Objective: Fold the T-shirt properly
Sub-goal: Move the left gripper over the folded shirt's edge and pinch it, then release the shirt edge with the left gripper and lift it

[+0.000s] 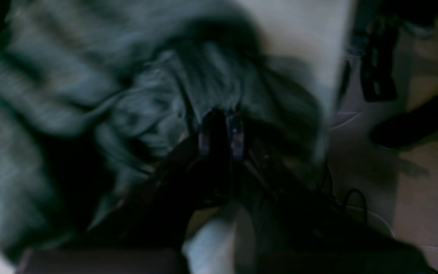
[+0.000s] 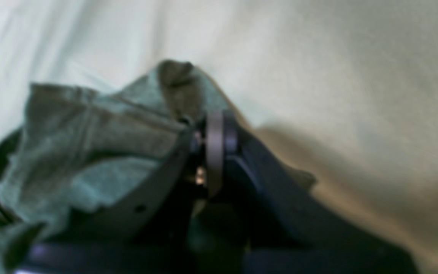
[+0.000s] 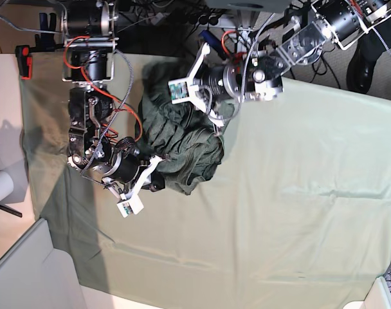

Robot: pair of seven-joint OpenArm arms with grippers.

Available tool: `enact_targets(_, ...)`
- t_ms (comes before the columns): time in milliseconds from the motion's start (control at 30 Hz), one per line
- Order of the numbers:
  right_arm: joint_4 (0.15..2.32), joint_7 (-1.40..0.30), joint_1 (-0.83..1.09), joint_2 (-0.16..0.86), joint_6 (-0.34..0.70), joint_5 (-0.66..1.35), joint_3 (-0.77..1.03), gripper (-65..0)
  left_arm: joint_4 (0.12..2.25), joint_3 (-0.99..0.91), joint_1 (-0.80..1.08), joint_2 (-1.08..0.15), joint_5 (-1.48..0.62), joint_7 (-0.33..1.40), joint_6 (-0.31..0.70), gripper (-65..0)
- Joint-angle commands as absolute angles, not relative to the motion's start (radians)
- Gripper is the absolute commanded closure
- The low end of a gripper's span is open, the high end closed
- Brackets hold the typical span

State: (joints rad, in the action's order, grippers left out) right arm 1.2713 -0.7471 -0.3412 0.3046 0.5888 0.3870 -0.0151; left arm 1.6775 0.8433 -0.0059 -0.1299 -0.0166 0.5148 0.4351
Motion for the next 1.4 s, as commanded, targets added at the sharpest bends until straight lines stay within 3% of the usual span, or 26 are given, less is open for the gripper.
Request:
enact_targets(0, 1.286, -0.722, -0.368, 0.319, 0.599, 0.396, -0.012, 0.0, 1.693, 0.828, -0.017, -0.120, -0.026, 0.490, 0.439, -4.5)
enact_targets(400, 1.243, -0.737, -0.368, 0.380, 0.599, 0.401, -0.012, 0.0, 1.668, 0.789, -0.017, -0.120, 0.012, 0.485, 0.439, -4.5)
enact_targets(833, 1.227, -0.772, -0.368, 0.379, 0.600, 0.499, -0.012, 0.0, 1.544, 0.647, -0.033, -0.122, -0.012, 0.445, 0.439, -4.5)
enact_targets(1367, 1.240, -0.925, -0.325, 0.405, 0.602, 0.674, -0.015, 0.0, 1.541, 0.633, -0.086, -0.305, -0.021, 0.414, 0.438, -4.5)
